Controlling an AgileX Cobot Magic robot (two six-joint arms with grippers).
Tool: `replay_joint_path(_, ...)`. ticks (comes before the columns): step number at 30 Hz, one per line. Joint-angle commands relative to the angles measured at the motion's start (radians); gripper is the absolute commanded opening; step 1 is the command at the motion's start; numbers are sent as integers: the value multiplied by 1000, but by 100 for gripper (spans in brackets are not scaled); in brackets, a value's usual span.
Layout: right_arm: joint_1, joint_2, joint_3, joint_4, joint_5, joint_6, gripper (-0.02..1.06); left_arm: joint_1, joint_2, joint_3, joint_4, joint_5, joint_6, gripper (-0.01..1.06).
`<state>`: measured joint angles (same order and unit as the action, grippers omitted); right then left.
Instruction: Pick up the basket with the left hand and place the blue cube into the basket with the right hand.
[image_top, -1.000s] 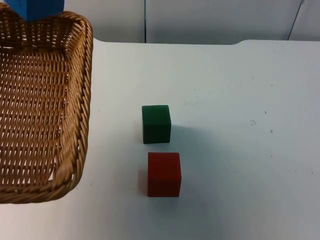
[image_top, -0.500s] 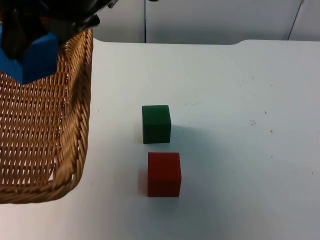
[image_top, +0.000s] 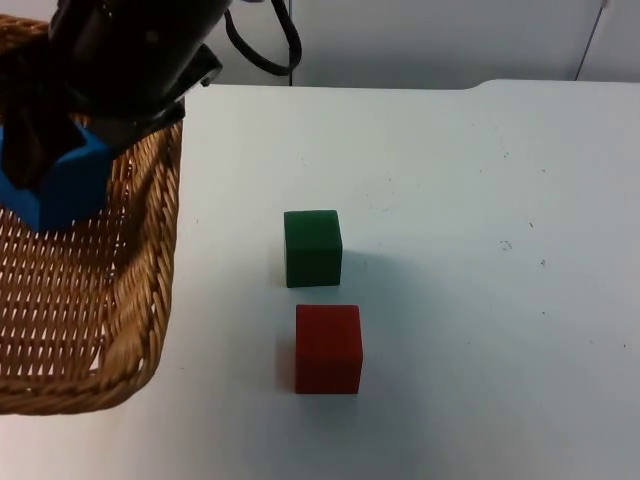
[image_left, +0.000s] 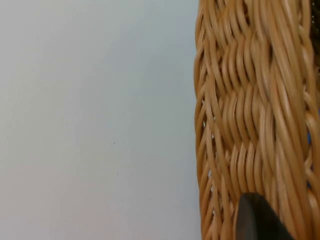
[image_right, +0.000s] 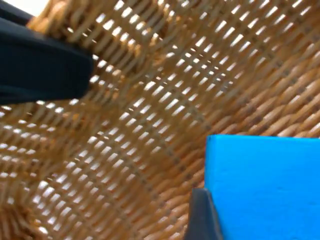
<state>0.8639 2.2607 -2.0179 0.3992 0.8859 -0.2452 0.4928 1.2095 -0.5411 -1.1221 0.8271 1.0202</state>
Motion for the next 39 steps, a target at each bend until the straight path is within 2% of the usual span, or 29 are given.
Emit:
replay_joint_path(1, 6, -7, 3, 37, -13, -17, 62, 3, -1, -2, -42, 17, 1, 0)
replay_joint_path(2, 6, -8, 3, 48, -13, -26, 78, 3, -1, -2, -42, 17, 1, 0)
replay_joint_path(4, 6, -14, 3, 50, -15, -26, 102, 3, -1, -2, -42, 17, 1, 0)
replay_joint_path(6, 6, -21, 3, 50, -15, -26, 105, 3, -1, -2, -42, 17, 1, 0)
replay_joint_path(11, 6, -61, 3, 15, -28, -28, 105, 3, -1, -2, -42, 17, 1, 0)
replay_joint_path(15, 6, -131, 3, -94, -31, -24, 104, 3, -1, -2, -42, 17, 1, 0)
replay_joint_path(16, 6, -131, 3, -94, -31, -24, 104, 3, -1, -2, -42, 17, 1, 0)
replay_joint_path(19, 6, -209, 3, -216, -23, -28, 104, 3, 10, -4, -44, 3, 1, 0)
replay_joint_path(21, 6, -230, 3, -237, -13, -35, 104, 3, 25, -4, -44, -15, 1, 0)
replay_joint_path(25, 6, -312, 3, -238, 19, -83, 104, 3, 103, -10, -50, -50, 3, 0)
replay_joint_path(29, 6, -403, 3, -238, 68, -126, 104, -1, 233, -76, -99, -4, 76, 0)
replay_joint_path(33, 6, -469, 12, -235, 125, -145, 104, -1, 317, -142, -104, -3, 81, 0)
replay_joint_path(35, 6, -522, 74, -176, 119, -194, 104, -9, 358, -160, -133, -3, 101, 0)
replay_joint_path(36, 6, -522, 74, -176, 119, -194, 104, -9, 358, -160, -133, -3, 101, 0)
replay_joint_path(39, 6, -625, 227, -74, 45, -276, 104, -36, 414, -168, -132, -51, 134, 0)
